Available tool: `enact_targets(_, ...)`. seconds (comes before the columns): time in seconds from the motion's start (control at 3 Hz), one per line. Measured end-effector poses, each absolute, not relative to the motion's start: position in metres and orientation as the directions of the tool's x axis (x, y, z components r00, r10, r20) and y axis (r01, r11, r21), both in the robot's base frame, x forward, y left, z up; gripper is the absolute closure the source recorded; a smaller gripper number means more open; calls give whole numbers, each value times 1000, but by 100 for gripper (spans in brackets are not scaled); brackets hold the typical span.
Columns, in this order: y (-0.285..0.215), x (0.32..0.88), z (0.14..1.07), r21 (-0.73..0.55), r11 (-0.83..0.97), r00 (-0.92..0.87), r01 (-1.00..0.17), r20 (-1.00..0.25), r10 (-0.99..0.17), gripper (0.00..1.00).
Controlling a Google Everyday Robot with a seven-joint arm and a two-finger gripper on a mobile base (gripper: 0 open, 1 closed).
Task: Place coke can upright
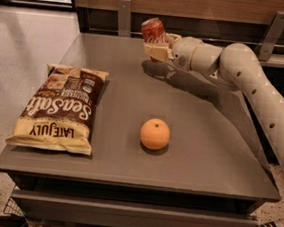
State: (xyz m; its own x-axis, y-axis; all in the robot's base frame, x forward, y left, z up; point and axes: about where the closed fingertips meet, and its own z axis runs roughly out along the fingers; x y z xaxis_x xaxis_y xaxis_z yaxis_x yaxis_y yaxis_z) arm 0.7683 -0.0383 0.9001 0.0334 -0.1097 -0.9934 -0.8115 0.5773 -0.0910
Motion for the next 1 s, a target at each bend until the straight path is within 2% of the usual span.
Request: enact_targets(1.0,-21,779,906,-84,528,48,-845,-995,-82,100)
